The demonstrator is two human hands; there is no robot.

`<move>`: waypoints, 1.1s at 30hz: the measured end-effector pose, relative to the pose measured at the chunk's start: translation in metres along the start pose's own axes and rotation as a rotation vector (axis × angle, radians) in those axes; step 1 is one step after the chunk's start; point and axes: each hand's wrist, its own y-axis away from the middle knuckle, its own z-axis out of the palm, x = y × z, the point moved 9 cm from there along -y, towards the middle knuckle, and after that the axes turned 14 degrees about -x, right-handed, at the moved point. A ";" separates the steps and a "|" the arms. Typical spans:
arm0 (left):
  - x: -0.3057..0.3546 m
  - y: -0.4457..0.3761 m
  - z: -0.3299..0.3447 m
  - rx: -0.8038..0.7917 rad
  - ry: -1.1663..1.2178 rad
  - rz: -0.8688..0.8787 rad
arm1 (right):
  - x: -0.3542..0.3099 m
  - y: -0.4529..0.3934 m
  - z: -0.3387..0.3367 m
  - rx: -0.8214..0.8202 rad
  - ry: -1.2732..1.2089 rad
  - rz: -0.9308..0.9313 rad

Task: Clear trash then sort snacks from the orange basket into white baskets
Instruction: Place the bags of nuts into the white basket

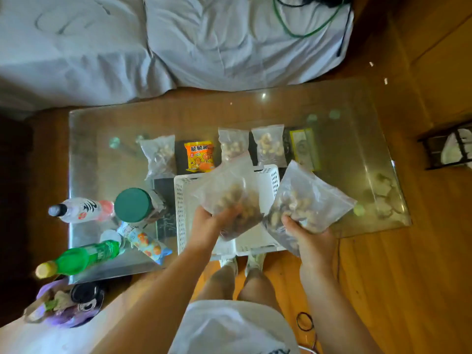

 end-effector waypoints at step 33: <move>-0.127 -0.113 0.014 0.231 -0.645 -0.389 | 0.081 -0.140 0.020 -0.226 0.778 0.051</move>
